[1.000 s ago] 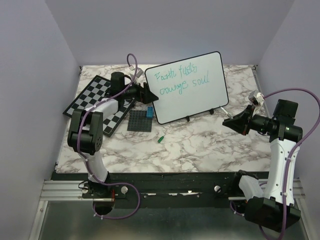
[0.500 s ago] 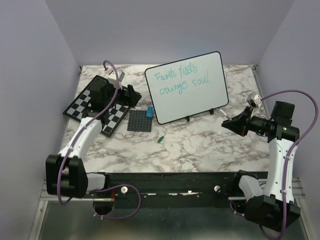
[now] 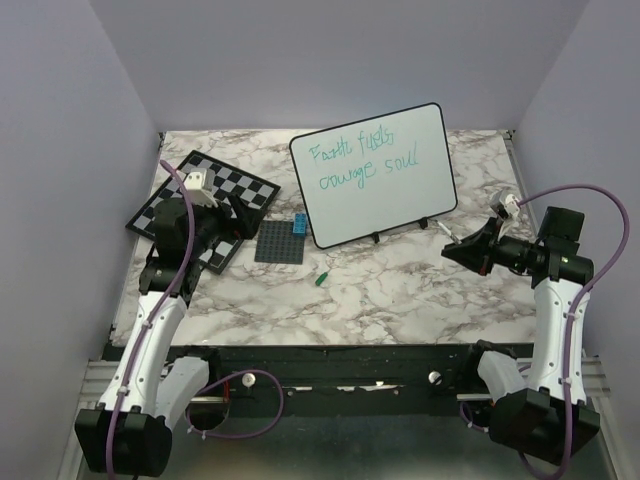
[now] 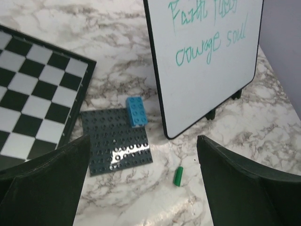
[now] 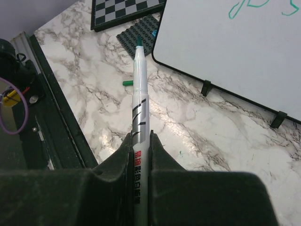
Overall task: Write a sentence on the whiteboard
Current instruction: Close the whiteboard marker at the center of the board.
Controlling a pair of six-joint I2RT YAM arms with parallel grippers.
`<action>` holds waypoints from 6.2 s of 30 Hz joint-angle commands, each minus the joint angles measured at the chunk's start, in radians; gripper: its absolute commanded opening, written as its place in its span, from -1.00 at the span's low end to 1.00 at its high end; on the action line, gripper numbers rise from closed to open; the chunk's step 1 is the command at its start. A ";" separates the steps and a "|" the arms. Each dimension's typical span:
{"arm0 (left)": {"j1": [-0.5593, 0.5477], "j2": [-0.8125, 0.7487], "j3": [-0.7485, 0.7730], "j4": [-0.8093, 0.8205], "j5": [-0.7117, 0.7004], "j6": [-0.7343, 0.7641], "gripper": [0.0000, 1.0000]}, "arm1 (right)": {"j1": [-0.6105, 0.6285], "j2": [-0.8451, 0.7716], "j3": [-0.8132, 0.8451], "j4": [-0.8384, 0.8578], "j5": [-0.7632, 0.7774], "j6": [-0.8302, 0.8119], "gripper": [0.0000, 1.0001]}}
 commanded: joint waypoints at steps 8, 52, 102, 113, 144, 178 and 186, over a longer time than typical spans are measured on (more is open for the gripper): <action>-0.019 -0.131 -0.146 -0.220 0.075 -0.078 0.97 | -0.007 0.018 -0.026 0.061 0.023 0.007 -0.99; -0.787 0.939 0.430 -0.491 -0.519 0.104 -0.37 | -0.005 0.132 -0.004 0.029 0.049 -0.031 -0.99; -0.931 0.815 0.160 -0.106 -0.160 0.724 -0.96 | 0.430 0.957 0.255 -0.352 0.377 -0.246 -0.99; -0.933 0.788 0.185 -0.135 -0.169 0.723 -0.96 | 0.625 1.040 0.258 -0.303 0.391 -0.175 -0.99; -0.948 0.751 0.186 -0.083 -0.149 0.701 -0.96 | 0.707 1.095 0.270 -0.243 0.391 -0.115 -0.99; -0.971 0.771 0.246 -0.048 -0.125 0.700 -0.96 | 0.737 1.105 0.278 -0.251 0.367 -0.126 -0.99; -0.971 0.812 0.266 -0.069 -0.134 0.716 -0.95 | 0.739 1.101 0.284 -0.278 0.347 -0.157 -0.99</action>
